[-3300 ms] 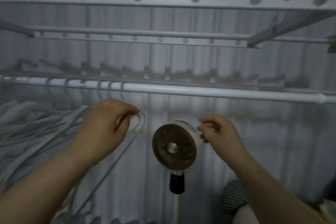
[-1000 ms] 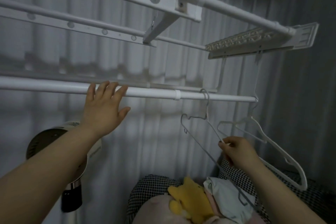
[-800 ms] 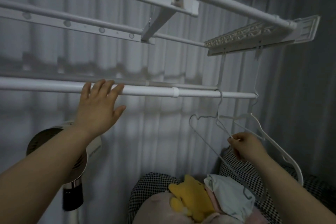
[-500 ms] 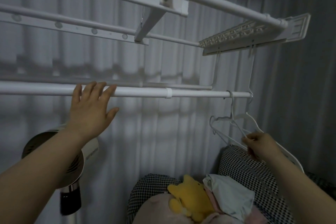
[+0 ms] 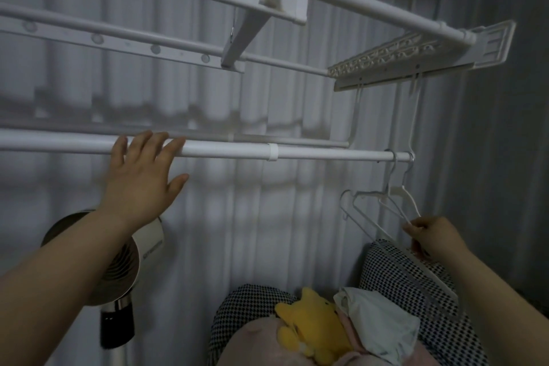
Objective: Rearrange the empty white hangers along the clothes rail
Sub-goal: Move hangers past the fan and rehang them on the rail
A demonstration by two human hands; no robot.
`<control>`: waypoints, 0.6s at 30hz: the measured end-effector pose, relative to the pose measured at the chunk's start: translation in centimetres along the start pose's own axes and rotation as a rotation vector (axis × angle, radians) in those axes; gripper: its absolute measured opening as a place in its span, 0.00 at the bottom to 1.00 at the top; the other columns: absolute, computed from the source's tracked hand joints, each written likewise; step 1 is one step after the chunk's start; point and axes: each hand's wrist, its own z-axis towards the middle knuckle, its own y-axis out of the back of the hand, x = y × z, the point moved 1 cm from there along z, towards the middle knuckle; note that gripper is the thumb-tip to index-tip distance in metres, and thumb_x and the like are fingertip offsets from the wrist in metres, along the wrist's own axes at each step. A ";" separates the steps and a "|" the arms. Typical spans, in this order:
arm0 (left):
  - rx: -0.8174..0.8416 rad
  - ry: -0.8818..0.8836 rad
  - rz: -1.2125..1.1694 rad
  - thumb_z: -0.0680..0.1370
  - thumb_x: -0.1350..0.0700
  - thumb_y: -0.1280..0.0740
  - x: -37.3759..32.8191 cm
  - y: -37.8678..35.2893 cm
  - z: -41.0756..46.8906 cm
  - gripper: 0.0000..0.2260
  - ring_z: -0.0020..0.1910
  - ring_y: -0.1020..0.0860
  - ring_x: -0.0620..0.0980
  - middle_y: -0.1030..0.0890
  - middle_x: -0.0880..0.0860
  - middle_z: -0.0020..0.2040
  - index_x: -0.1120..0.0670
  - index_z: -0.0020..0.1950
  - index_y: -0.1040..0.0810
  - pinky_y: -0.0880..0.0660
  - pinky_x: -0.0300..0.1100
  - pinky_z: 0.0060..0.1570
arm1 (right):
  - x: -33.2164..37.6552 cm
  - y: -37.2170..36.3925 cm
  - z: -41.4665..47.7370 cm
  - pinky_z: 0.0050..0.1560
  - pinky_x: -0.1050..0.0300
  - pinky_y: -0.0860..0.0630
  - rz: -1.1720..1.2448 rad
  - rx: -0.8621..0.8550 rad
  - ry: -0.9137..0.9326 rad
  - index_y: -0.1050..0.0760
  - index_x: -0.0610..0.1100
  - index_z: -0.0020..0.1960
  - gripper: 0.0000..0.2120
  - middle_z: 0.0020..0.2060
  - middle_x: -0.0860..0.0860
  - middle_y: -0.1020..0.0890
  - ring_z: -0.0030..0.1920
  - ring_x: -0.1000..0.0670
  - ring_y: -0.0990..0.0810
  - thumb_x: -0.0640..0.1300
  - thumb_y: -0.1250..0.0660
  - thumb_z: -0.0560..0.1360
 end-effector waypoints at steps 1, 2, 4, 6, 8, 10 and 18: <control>0.002 0.001 0.000 0.69 0.44 0.47 0.0 -0.1 0.0 0.29 0.60 0.27 0.66 0.23 0.65 0.58 0.62 0.61 0.27 0.38 0.66 0.60 | 0.1 -0.1 0.0 0.15 0.67 0.34 0.002 0.003 0.006 0.25 0.36 0.39 0.10 0.15 0.50 0.28 0.11 0.58 0.33 0.39 0.38 0.77; 0.002 0.003 -0.004 0.69 0.44 0.47 -0.1 -0.2 0.0 0.29 0.60 0.27 0.66 0.23 0.65 0.58 0.62 0.61 0.27 0.39 0.66 0.61 | 0.1 -0.3 0.0 0.14 0.68 0.35 0.002 0.010 0.008 0.25 0.36 0.39 0.09 0.16 0.49 0.27 0.11 0.57 0.33 0.39 0.38 0.77; 0.002 0.005 -0.011 0.69 0.44 0.47 -0.2 -0.3 0.1 0.29 0.60 0.28 0.66 0.23 0.66 0.58 0.62 0.61 0.27 0.39 0.66 0.61 | 0.3 -0.7 -0.1 0.14 0.69 0.36 0.033 0.027 0.003 0.26 0.36 0.43 0.06 0.21 0.45 0.27 0.11 0.57 0.33 0.38 0.38 0.77; 0.000 -0.002 -0.010 0.69 0.44 0.47 -0.3 -0.5 0.2 0.29 0.60 0.28 0.66 0.24 0.66 0.58 0.62 0.61 0.27 0.39 0.66 0.61 | 0.3 -1.1 0.0 0.13 0.70 0.38 0.082 0.035 -0.003 0.25 0.34 0.47 0.06 0.21 0.43 0.28 0.10 0.57 0.34 0.37 0.38 0.77; -0.015 -0.016 -0.010 0.69 0.44 0.47 -0.3 -0.7 0.2 0.29 0.60 0.29 0.66 0.24 0.66 0.58 0.62 0.61 0.28 0.40 0.65 0.60 | 0.2 -1.4 0.2 0.12 0.71 0.39 0.102 0.027 -0.004 0.24 0.31 0.49 0.08 0.17 0.46 0.28 0.10 0.57 0.34 0.36 0.37 0.76; -0.040 -0.032 0.000 0.69 0.45 0.46 -0.3 -0.9 0.1 0.28 0.59 0.29 0.65 0.24 0.66 0.58 0.61 0.61 0.29 0.39 0.64 0.60 | 0.1 -1.5 0.3 0.12 0.71 0.39 0.093 0.018 -0.015 0.24 0.30 0.50 0.09 0.13 0.50 0.29 0.10 0.57 0.34 0.37 0.36 0.76; -0.095 -0.048 0.000 0.71 0.45 0.46 -0.4 -1.4 0.1 0.26 0.60 0.30 0.64 0.24 0.65 0.59 0.60 0.63 0.31 0.41 0.61 0.62 | -0.4 -0.9 0.2 0.15 0.68 0.34 -0.072 -0.013 -0.008 0.24 0.33 0.51 0.10 0.23 0.45 0.27 0.18 0.52 0.28 0.40 0.38 0.77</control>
